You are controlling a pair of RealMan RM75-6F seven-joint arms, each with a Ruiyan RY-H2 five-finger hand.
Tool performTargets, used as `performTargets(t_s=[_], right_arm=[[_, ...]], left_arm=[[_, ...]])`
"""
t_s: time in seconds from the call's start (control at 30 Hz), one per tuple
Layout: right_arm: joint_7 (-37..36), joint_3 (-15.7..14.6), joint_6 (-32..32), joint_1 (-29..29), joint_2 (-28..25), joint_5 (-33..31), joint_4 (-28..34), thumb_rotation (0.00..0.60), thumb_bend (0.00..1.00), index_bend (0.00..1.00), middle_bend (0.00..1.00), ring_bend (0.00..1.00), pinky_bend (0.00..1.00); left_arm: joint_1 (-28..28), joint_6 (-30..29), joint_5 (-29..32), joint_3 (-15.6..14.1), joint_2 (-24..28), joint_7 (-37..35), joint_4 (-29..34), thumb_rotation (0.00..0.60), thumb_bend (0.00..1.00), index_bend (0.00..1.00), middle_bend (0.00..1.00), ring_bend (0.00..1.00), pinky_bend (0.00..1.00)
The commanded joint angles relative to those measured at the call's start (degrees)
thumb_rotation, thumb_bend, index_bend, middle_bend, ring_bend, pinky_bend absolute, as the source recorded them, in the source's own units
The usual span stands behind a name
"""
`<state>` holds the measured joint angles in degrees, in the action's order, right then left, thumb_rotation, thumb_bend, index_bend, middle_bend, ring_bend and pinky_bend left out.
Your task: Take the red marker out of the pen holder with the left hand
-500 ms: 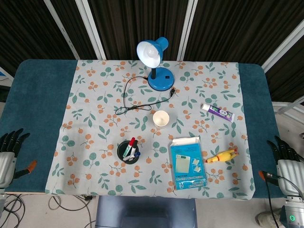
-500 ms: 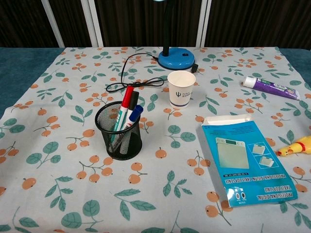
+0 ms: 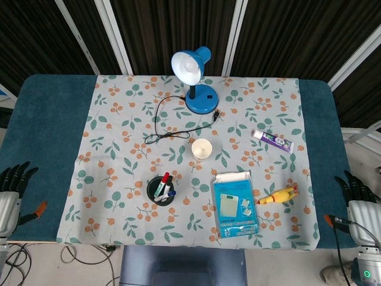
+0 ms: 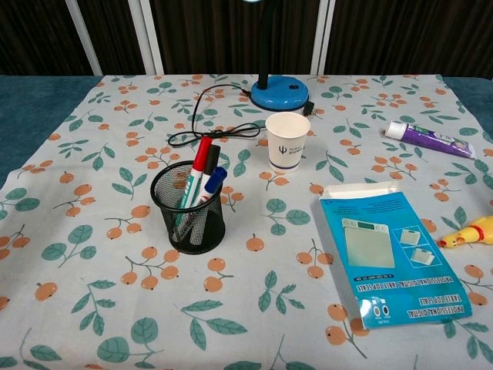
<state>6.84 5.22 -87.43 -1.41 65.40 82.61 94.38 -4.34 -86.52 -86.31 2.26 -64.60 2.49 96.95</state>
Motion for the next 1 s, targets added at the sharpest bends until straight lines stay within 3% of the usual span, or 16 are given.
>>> performTargets(t_s=[0.03,0.43,0.57,0.77,1.0], right_arm=[[0.05,0.01,-0.11,0.04,-0.01,0.03,0.03,0.6,0.16,0.15,0.05,0.1,0.18],[0.32,0.18,-0.08,0.1,0.08,-0.52,0.13,0.6,0.16,0.15,0.05,0.1,0.18],[0.64,0.32,0.1,0.08,0.22,-1.04,0.34,0.6,0.16,0.15,0.05,0.1,0.18],[1.58,0.56,0.04,0.03,0.57,-1.55,0.39,0.6,0.16,0.15,0.05,0.1,0.18],[1.66,0.78,-0.17,0.19,0.58,-2.06,0.52,0.6,0.16,0.15,0.05,0.1,0.18]], left_arm=[[-0.14,0.32,0.28,0.12,-0.02,-0.1,-0.04,0.6,0.22,0.14,0.03,0.0,0.0],[-2.56,3.02,-0.21,1.1,0.59,-4.02,-3.05,0.6,0.22,0.14,0.04,0.0,0.0],[-7.91,9.57,0.75,3.85,3.3,-8.08,-1.68,0.6,0.22,0.14,0.04,0.0,0.0],[-18.28,21.36,3.53,8.81,4.47,-5.44,-0.73,0.6,0.22,0.18,0.04,0.0,0.0],[-27.35,37.64,7.52,10.02,7.24,-11.67,4.07,0.6,0.22,0.2,0.04,0.0,0.0]])
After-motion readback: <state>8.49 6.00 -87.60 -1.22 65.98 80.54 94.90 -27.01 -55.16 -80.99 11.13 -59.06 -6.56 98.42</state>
